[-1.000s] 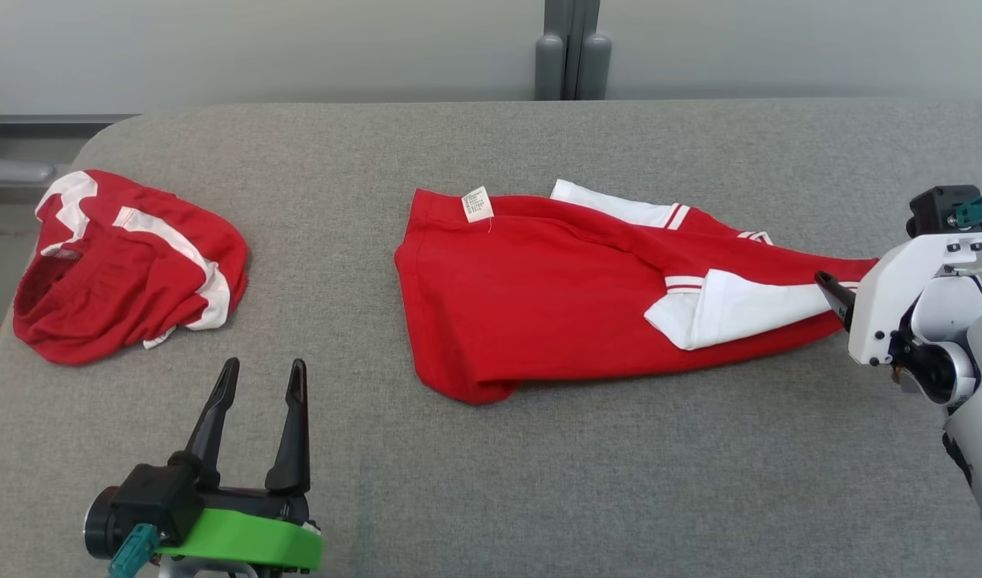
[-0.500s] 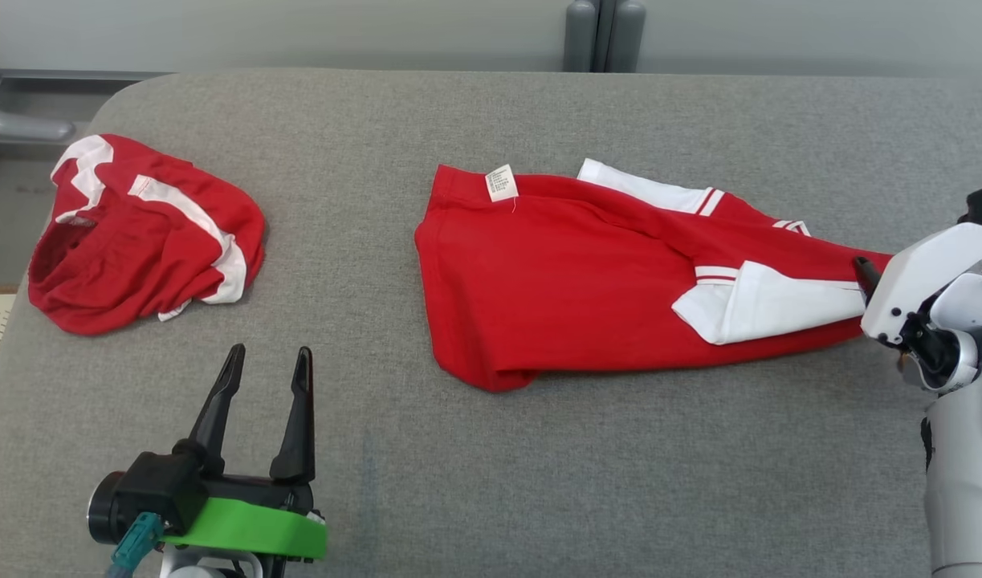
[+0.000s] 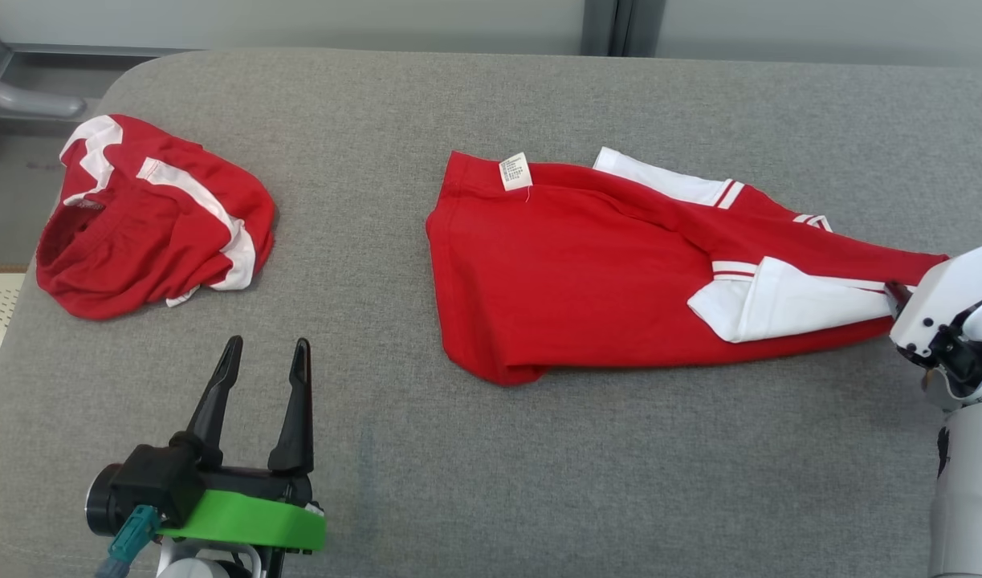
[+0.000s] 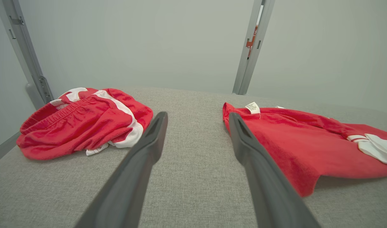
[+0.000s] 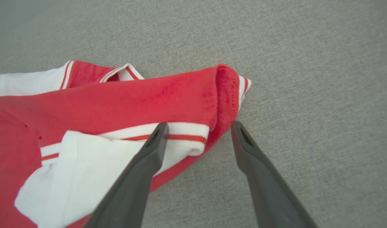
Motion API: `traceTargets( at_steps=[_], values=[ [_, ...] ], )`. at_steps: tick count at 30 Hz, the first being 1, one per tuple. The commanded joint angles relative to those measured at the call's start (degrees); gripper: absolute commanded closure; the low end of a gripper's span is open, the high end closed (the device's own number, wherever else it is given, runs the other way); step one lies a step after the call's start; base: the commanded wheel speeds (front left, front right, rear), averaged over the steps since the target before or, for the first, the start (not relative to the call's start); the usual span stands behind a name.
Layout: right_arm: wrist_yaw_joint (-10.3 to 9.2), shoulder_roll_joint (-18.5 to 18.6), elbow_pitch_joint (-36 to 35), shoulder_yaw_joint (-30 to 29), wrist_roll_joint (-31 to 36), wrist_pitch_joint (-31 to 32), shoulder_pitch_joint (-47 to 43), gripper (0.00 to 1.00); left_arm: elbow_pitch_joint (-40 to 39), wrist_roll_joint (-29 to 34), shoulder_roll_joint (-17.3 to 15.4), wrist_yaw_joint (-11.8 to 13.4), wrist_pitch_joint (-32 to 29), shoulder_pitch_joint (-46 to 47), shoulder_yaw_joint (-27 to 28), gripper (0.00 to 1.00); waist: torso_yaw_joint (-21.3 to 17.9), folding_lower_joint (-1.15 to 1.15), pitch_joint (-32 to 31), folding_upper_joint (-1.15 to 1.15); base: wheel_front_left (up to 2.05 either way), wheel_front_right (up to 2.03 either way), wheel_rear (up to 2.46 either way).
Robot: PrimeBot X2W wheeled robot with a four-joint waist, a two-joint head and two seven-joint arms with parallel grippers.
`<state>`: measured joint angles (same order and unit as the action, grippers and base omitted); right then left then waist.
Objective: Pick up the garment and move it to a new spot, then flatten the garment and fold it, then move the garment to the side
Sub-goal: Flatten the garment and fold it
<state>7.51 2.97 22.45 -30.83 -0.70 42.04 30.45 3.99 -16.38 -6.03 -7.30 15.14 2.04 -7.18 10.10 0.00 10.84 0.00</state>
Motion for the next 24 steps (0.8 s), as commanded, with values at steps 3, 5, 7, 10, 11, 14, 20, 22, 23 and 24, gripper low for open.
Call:
traceTargets(
  at_steps=[3, 5, 7, 10, 11, 14, 20, 22, 23, 24],
  values=[
    [-0.04, 0.0, 1.6, 1.5, -1.9, -1.2, 0.5, 0.23, 0.2, 0.0, -0.2, -0.2, 0.0, 1.2, 0.0, 0.0, 0.1, 0.0, 0.3, 0.0, 0.0, 0.0, 0.0],
    [-0.04, 0.0, 3.0, 1.8, -3.1, -2.1, 1.1, 0.69, 0.2, 0.0, -0.3, -0.2, 0.0, 1.4, -0.1, 0.0, 0.2, 0.0, 0.3, 0.0, 0.0, 0.0, 0.0],
    [-0.04, 0.0, 3.8, 2.3, -2.9, -3.7, 1.9, 1.0, 0.3, 0.0, -0.3, -0.2, 0.0, 1.5, -0.2, 0.0, 0.4, 0.0, 0.4, 0.0, 0.0, 0.0, 0.0],
    [-0.04, 0.1, 3.1, 3.0, 0.3, -8.5, 3.6, 1.0, 0.3, -0.1, -0.3, -0.2, 0.0, 1.6, -0.3, 0.0, 0.8, 0.0, 0.5, 0.0, 0.0, 0.0, 0.0],
    [-0.04, 0.1, 3.0, 3.8, 1.4, -10.5, 4.4, 1.0, 0.3, -0.2, -0.3, -0.2, 0.0, 1.7, -0.3, 0.0, 0.9, 0.0, 0.6, 0.0, 0.0, 0.0, 0.0],
    [-0.04, 0.9, 3.3, 8.0, 2.6, -15.3, 7.1, 1.0, 0.4, -0.2, -0.4, -0.2, 0.0, 1.7, -0.3, 0.0, 1.3, 0.0, 0.5, 0.0, 0.0, 0.0, 0.0],
    [-0.06, 4.6, 4.1, 23.0, -2.7, -25.4, 14.4, 1.0, 0.6, -0.3, -0.2, -0.2, 0.0, 1.5, -0.2, 0.0, 1.6, 0.0, 0.1, 0.0, 0.0, 0.0, 0.0],
    [-0.06, 5.9, 4.0, 28.2, -5.3, -29.2, 17.4, 1.0, 0.6, -0.3, -0.1, -0.2, 0.0, 1.4, -0.1, 0.0, 1.7, 0.0, 0.0, 0.0, 0.0, 0.0, 0.0],
    [-0.06, 6.5, 4.0, 31.0, -7.0, -31.0, 18.9, 1.0, 0.6, -0.3, 0.0, -0.2, 0.0, 1.3, -0.1, 0.0, 1.7, 0.0, -0.2, 0.0, 0.0, 0.0, 0.0],
    [-0.06, 7.2, 3.9, 33.4, -8.4, -32.6, 20.2, 1.0, 0.7, -0.3, 0.0, -0.2, 0.0, 1.2, -0.1, 0.0, 1.7, 0.0, -0.3, 0.0, 0.0, 0.0, 0.0]
  ],
)
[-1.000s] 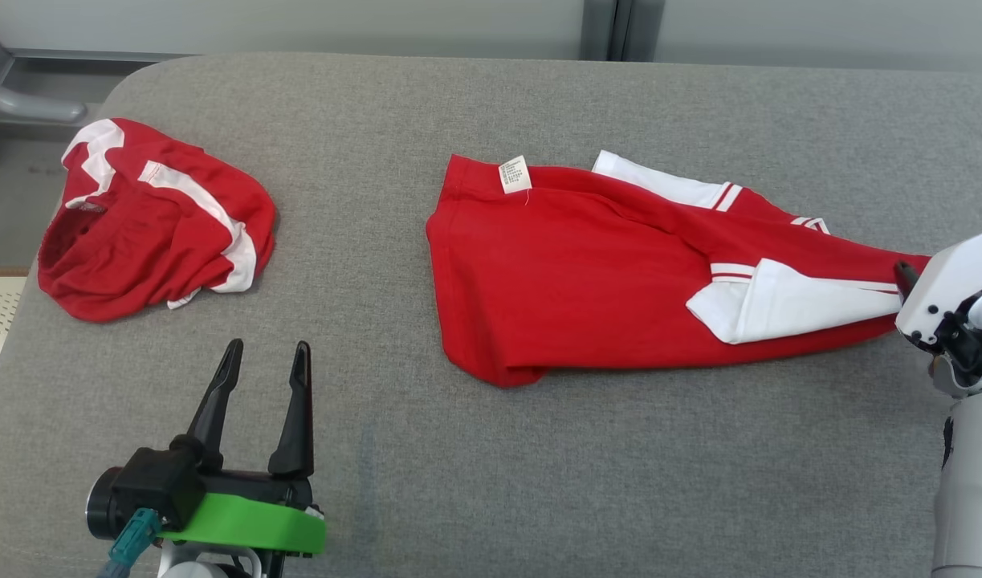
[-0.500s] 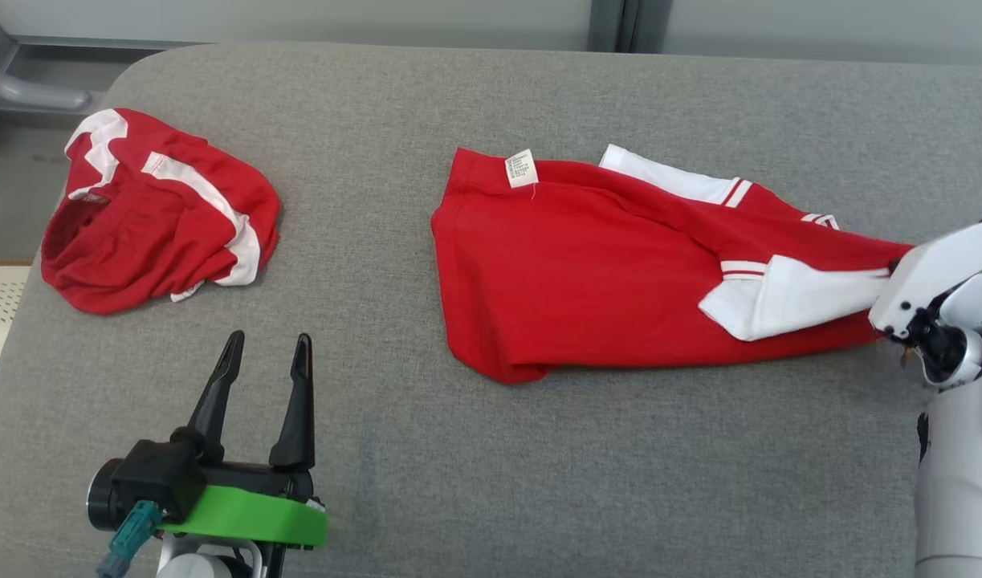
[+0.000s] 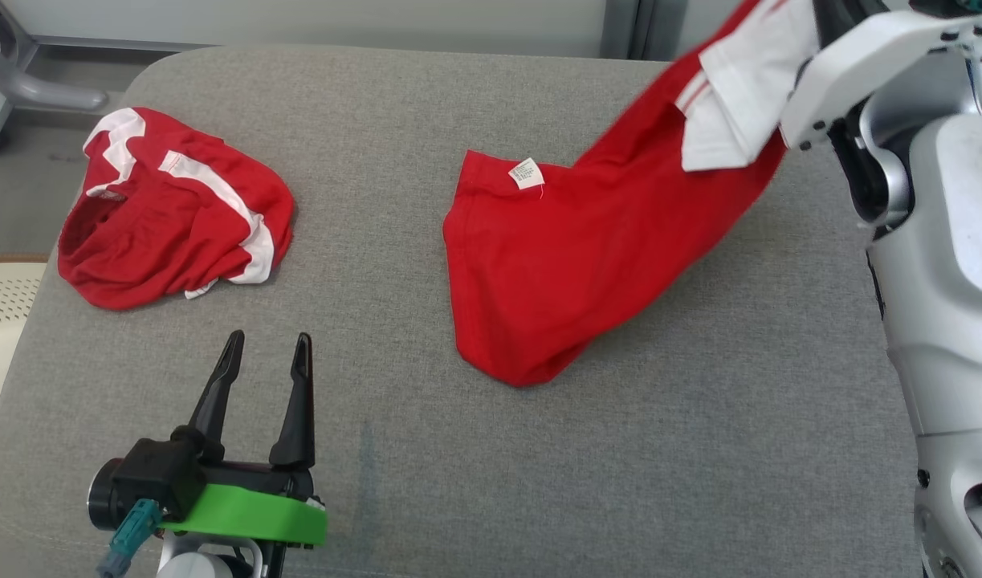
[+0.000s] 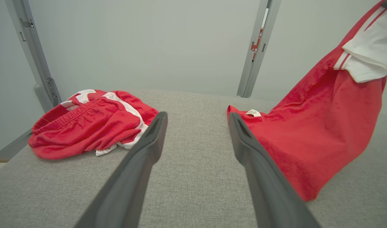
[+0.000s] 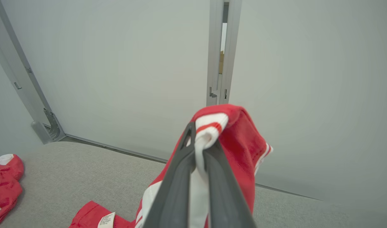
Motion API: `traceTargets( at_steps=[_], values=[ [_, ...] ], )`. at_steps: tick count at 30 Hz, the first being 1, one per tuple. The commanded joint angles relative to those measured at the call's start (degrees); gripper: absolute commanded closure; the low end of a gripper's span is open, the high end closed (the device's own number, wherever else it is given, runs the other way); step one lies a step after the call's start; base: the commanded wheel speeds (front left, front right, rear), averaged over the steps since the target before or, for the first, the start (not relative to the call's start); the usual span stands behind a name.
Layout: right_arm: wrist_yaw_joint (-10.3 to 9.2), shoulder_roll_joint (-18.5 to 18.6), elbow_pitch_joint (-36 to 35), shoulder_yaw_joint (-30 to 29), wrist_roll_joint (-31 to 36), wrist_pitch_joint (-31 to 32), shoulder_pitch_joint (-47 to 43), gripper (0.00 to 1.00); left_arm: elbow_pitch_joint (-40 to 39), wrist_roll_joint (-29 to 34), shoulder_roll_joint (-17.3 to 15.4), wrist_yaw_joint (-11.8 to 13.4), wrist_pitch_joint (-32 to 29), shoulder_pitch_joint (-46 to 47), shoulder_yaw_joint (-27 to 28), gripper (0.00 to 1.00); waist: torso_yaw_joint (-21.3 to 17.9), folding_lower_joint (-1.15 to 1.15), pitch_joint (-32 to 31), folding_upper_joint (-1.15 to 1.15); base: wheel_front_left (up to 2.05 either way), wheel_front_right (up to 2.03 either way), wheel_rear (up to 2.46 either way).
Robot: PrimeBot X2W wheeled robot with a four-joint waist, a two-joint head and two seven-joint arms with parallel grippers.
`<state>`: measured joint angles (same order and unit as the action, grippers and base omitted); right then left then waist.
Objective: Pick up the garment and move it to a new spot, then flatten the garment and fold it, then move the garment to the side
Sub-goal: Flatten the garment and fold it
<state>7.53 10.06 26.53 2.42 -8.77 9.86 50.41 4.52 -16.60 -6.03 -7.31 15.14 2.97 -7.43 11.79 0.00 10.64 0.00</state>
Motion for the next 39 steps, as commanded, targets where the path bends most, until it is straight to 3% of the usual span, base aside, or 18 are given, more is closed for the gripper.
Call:
traceTargets(
  at_steps=[1, 6, 11, 18, 23, 24, 25, 26, 32, 39],
  values=[
    [-0.08, 0.7, -0.2, 2.5, -2.3, -1.8, 1.5, 1.0, 0.2, -0.1, 0.0, -0.2, 0.0, 0.1, 0.2, 0.0, 0.0, 0.0, -0.4, 0.0, 0.0, 0.0, 0.0],
    [-0.09, 3.3, 0.4, 5.7, -9.5, -2.2, 1.6, 1.0, 0.4, 0.2, 0.2, -0.2, 0.0, -1.1, 0.2, 0.0, 0.0, 0.0, -2.0, 0.0, 0.0, 0.0, 0.0],
    [-0.09, 6.2, 0.9, 1.1, -12.9, 6.1, -8.7, 1.0, 0.2, 0.2, 0.2, -0.2, 0.0, -2.6, 0.6, 0.0, -1.0, 0.0, -3.1, 0.0, 0.0, 0.0, 0.0],
    [-0.08, 7.2, -2.8, -6.3, -12.5, 11.6, -25.2, 1.0, -0.4, 0.4, -0.5, -0.1, 0.0, -3.0, 0.8, 0.0, -3.9, 0.0, -2.7, 0.0, 0.0, 0.0, 0.0],
    [-0.07, 6.7, -4.3, -11.0, -8.2, 13.4, -32.0, 1.0, -0.5, 0.5, -0.9, -0.1, 0.0, -2.0, 0.5, 0.0, -5.4, 0.0, -2.2, 0.0, 0.0, 0.0, 0.0],
    [-0.07, 7.0, -4.5, -11.9, -6.3, 13.2, -33.0, 0.86, -0.5, 0.5, -0.9, -0.1, 0.0, -1.8, 0.5, 0.0, -5.7, 0.0, -2.1, 0.0, 0.0, 0.0, 0.0],
    [-0.08, 7.1, -4.4, -12.6, -5.0, 13.1, -33.8, 0.28, -0.5, 0.5, -1.0, -0.1, 0.0, -1.7, 0.5, 0.0, -5.8, 0.0, -2.0, 0.0, 0.0, 0.0, 0.0],
    [-0.08, 7.2, -4.1, -13.7, -3.1, 12.8, -34.5, 0.0, -0.5, 0.4, -1.0, -0.1, 0.0, -1.5, 0.4, 0.0, -5.9, 0.0, -1.9, 0.0, 0.0, 0.0, 0.0],
    [-0.08, 6.1, -5.0, -18.4, 4.0, 9.3, -36.4, 0.0, -0.2, 0.3, -0.9, -0.1, 0.0, -0.9, 0.4, 0.0, -6.0, 0.0, -1.8, 0.0, 0.0, 0.0, 0.0],
    [-0.08, 1.4, -12.4, -19.4, 6.1, -4.1, -39.2, 0.0, 0.1, 0.1, -0.3, 0.2, 0.0, -1.7, 1.2, 0.0, -6.1, 0.0, -3.3, 0.0, 0.0, 0.0, 0.0]
  ],
)
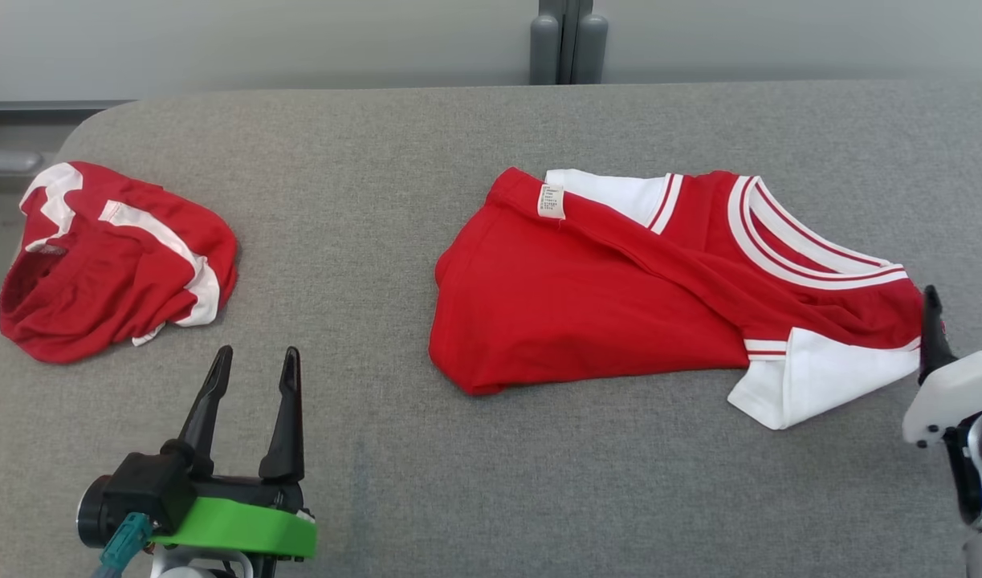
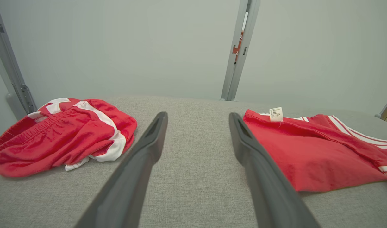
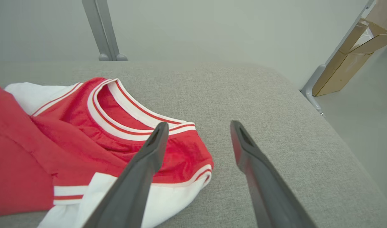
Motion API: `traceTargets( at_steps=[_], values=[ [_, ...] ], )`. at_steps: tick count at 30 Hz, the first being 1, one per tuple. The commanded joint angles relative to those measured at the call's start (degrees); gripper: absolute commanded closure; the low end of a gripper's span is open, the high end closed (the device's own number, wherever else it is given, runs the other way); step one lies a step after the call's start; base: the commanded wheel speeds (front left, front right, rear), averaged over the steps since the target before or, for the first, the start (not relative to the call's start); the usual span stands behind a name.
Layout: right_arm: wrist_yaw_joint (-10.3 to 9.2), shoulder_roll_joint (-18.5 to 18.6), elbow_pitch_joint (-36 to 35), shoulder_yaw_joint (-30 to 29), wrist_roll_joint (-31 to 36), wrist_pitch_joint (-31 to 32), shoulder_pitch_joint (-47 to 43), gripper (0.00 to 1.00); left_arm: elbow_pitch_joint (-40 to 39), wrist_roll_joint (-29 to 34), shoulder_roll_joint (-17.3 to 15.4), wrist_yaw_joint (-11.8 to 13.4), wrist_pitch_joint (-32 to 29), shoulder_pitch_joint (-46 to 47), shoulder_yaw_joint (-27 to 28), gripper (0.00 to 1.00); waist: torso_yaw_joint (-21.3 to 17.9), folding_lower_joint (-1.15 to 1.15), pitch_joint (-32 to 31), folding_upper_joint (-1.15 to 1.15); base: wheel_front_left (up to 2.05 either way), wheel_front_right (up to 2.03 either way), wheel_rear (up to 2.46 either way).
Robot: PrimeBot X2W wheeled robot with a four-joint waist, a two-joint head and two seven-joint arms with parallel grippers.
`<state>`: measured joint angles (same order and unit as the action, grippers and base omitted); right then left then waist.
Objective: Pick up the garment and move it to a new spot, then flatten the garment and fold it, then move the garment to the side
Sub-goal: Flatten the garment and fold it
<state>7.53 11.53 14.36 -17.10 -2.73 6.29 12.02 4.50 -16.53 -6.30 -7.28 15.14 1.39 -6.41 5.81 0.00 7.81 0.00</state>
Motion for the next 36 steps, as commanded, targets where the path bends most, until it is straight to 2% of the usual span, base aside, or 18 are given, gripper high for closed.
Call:
traceTargets(
  at_steps=[1, 9, 17, 23, 29, 32, 36],
  values=[
    [-0.08, -0.9, -1.3, 0.9, -0.1, -2.5, -1.6, 0.0, 0.1, 0.0, 0.1, 0.1, 0.0, -0.4, 0.3, 0.0, -0.2, 0.0, -0.8, 0.0, 0.0, 0.0, 0.0],
    [-0.08, -4.0, -7.0, 11.5, 0.6, -13.1, -7.7, 0.0, 0.2, 1.0, 0.4, 0.3, 0.0, -2.2, 1.9, 0.0, -1.7, 0.0, -3.5, 0.0, 0.0, 0.0, 0.0],
    [-0.08, -5.7, -8.5, 16.3, -0.8, -13.6, -11.4, 0.0, 2.0, 0.5, 0.5, 0.4, -0.5, -2.2, 1.9, 0.0, -4.3, 0.0, -4.3, 0.0, 0.0, 0.0, 0.0],
    [-0.08, -6.1, -8.1, 18.6, -1.4, -13.7, -10.1, 0.0, 9.4, -3.1, 0.0, -0.1, -10.1, 8.3, -1.8, 0.0, -6.4, 0.0, -2.9, 0.0, 0.0, 0.0, 0.0],
    [-0.08, -6.6, -7.1, 21.2, -1.9, -14.7, -7.9, 0.0, 22.3, -9.8, 1.9, 0.0, -21.5, 23.9, -2.1, 0.0, -10.6, 0.0, 1.0, 0.0, 0.0, 0.0, 0.0],
    [-0.08, -7.0, -6.7, 23.6, -2.3, -15.4, -6.2, 0.0, 29.0, -14.7, 2.8, 1.5, -25.8, 31.2, -0.5, 0.0, -13.8, 0.0, 3.8, 0.0, 0.0, 0.0, 0.0],
    [-0.08, -7.4, -5.7, 26.2, -2.8, -16.7, -4.1, 0.0, 36.1, -18.0, 3.1, 3.4, -29.8, 38.8, -0.1, 0.0, -17.9, 0.0, 7.3, 0.0, 0.0, 0.0, 0.0]
  ],
)
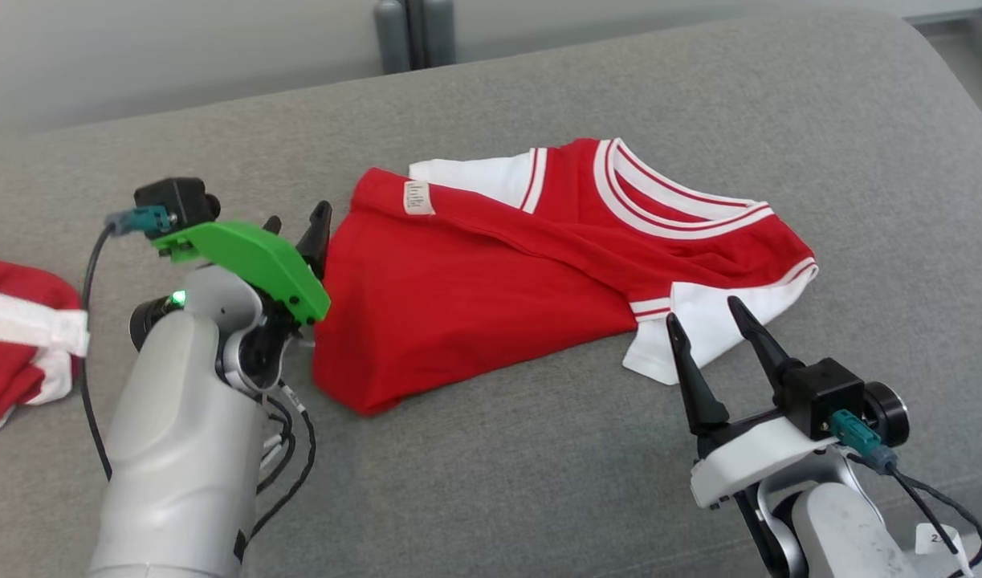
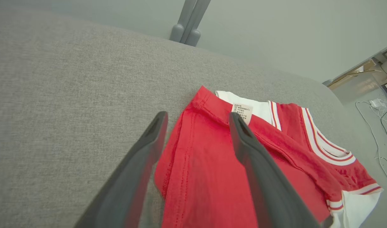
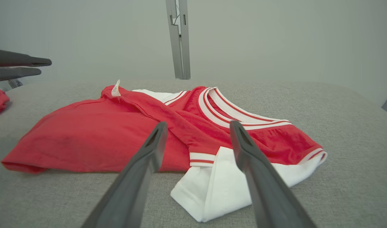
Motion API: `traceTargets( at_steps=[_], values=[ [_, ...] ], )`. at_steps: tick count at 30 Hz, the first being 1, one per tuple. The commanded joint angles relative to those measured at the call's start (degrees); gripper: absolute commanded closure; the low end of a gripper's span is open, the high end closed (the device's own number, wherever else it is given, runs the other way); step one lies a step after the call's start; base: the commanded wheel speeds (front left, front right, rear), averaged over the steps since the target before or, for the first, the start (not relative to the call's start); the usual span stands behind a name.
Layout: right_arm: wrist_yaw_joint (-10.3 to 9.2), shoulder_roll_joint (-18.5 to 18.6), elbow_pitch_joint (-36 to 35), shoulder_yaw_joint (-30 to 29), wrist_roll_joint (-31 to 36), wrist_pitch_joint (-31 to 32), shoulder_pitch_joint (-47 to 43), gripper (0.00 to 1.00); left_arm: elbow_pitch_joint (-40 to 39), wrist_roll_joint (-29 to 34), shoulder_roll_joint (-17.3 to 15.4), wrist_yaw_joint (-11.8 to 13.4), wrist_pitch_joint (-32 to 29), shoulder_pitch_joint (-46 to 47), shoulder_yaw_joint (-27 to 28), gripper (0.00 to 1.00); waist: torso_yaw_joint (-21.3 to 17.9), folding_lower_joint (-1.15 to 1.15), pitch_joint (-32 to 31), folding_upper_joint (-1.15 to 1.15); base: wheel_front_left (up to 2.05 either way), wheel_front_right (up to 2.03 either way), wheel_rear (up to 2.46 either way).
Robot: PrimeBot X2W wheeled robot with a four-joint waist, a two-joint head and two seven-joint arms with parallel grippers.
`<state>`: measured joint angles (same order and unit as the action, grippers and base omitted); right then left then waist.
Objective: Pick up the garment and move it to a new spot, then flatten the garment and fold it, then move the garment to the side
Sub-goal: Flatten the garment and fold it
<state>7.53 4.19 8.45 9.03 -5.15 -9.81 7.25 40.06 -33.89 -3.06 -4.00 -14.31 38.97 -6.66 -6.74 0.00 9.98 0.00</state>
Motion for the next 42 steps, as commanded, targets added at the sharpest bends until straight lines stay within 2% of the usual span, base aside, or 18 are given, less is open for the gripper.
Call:
traceTargets(
  at_steps=[1, 4, 8, 14, 20, 21, 22, 28, 34, 39, 42],
  values=[
    [-0.08, -0.2, 0.4, 0.7, -0.5, -0.8, 1.2, 0.0, 1.9, -0.8, -0.1, 0.6, -1.0, 2.5, 0.2, 0.0, -6.3, 0.0, 5.9, 0.0, 0.0, 0.0, 0.0],
    [-0.08, -0.5, 1.2, 2.1, -0.9, -1.7, 2.6, 0.0, 5.9, -1.2, -0.2, 1.8, -2.1, 6.4, 0.2, 0.0, -9.0, 0.0, 7.9, 0.0, 0.0, 0.0, 0.0],
    [-0.08, -0.8, 2.0, 2.8, -1.3, -2.7, 3.6, 0.0, 9.8, 0.0, -1.9, 3.5, -1.5, 9.8, 0.2, 0.0, -11.7, 0.0, 9.6, 0.0, 0.0, 0.0, 0.0],
    [-0.08, -1.0, 2.8, 3.5, -1.7, -3.6, 4.0, 0.0, 14.8, 2.6, -4.2, 6.5, -0.1, 12.7, -1.1, 0.0, -13.3, 0.0, 10.4, 0.0, 0.0, 0.0, 0.0],
    [-0.08, -1.1, 3.2, 3.6, -1.8, -4.1, 4.3, 0.0, 18.2, 4.6, -4.9, 7.2, 1.0, 14.4, -2.8, 0.0, -13.7, 0.0, 10.7, 0.0, 0.0, 0.0, 0.0],
    [-0.08, -1.1, 3.2, 3.5, -1.8, -4.1, 4.3, 0.0, 18.8, 5.0, -5.0, 7.2, 0.7, 14.5, -3.4, 0.58, -13.6, 0.0, 10.7, 0.0, 0.0, 0.0, 0.0],
    [-0.08, -1.1, 3.2, 3.3, -1.7, -4.1, 4.2, 0.0, 19.2, 5.3, -5.0, 7.1, 0.9, 14.6, -4.0, 1.0, -13.4, 0.0, 10.6, 0.0, 0.0, 0.0, 0.0],
    [-0.08, -0.9, 3.2, 2.1, -1.3, -3.6, 3.5, 0.0, 17.9, 6.1, -3.8, 4.9, 6.1, 16.0, -5.4, 1.0, -10.3, 0.0, 8.8, 0.0, 0.0, 0.0, 0.0],
    [-0.08, 0.0, 2.1, 0.7, -0.7, -2.4, 2.1, 0.0, 10.9, 3.4, -1.6, 0.6, 12.4, 11.4, -5.5, 1.0, -4.1, 0.0, 5.9, 0.0, 0.0, 0.0, 0.0],
    [-0.08, 0.7, 0.8, -0.8, -0.5, -1.2, 0.4, 0.0, -4.1, 1.1, -0.5, -1.3, 11.8, 0.9, -8.3, 1.0, 1.8, 0.0, 3.2, 0.0, 0.0, 0.0, 0.0],
    [-0.08, 0.8, 0.0, -1.3, -0.5, -0.5, -0.5, 0.0, -17.0, 0.4, -0.8, -0.2, 8.5, -8.8, -10.0, 1.0, 4.5, 0.0, 2.0, 0.0, 0.0, 0.0, 0.0]
  ],
)
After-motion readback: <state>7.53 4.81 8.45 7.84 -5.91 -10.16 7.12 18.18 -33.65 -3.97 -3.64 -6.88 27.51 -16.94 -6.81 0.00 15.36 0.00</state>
